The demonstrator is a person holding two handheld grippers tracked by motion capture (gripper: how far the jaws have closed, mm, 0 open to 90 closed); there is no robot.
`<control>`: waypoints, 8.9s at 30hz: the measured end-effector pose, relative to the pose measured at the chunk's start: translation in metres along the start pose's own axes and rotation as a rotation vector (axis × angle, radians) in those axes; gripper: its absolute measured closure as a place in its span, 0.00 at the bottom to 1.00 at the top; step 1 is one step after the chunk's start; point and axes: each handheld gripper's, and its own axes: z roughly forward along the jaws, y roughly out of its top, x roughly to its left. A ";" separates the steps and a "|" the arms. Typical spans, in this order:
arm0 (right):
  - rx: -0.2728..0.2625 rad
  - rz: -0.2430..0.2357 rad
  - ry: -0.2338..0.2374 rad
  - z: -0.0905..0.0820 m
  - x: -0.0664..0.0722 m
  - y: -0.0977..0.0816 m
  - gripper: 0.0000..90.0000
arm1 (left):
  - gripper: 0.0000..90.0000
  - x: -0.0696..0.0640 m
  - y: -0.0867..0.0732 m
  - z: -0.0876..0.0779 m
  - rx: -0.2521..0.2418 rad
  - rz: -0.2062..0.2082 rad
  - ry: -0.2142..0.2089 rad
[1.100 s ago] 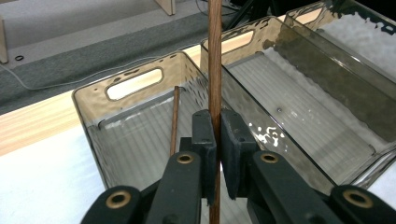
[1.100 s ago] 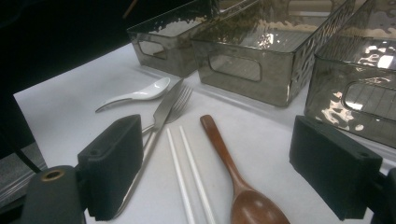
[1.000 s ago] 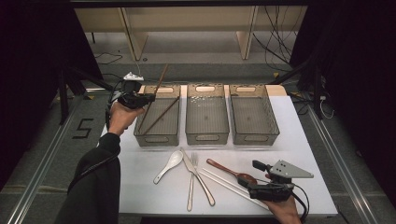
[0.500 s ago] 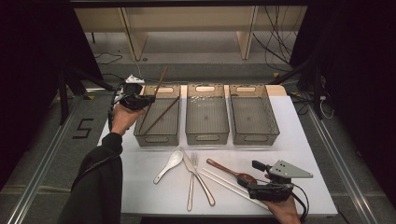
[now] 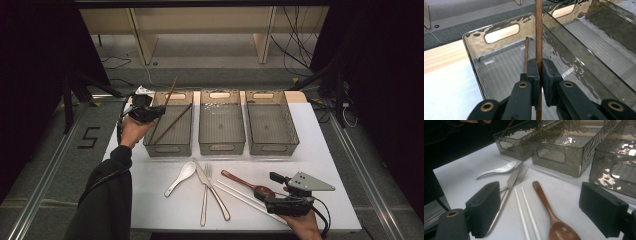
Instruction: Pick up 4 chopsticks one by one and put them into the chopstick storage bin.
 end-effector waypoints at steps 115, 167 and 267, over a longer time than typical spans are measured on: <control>0.948 -0.276 0.005 0.059 0.021 0.008 0.88 | 0.21 -0.109 -0.145 -0.099 -0.168 -0.052 -0.218; 0.759 -0.244 0.032 0.053 0.018 0.052 0.95 | 0.22 -0.108 -0.146 -0.101 -0.197 -0.049 -0.209; 0.347 0.092 0.003 0.297 0.030 0.190 0.94 | 0.18 -0.109 -0.150 -0.103 -0.240 -0.002 -0.234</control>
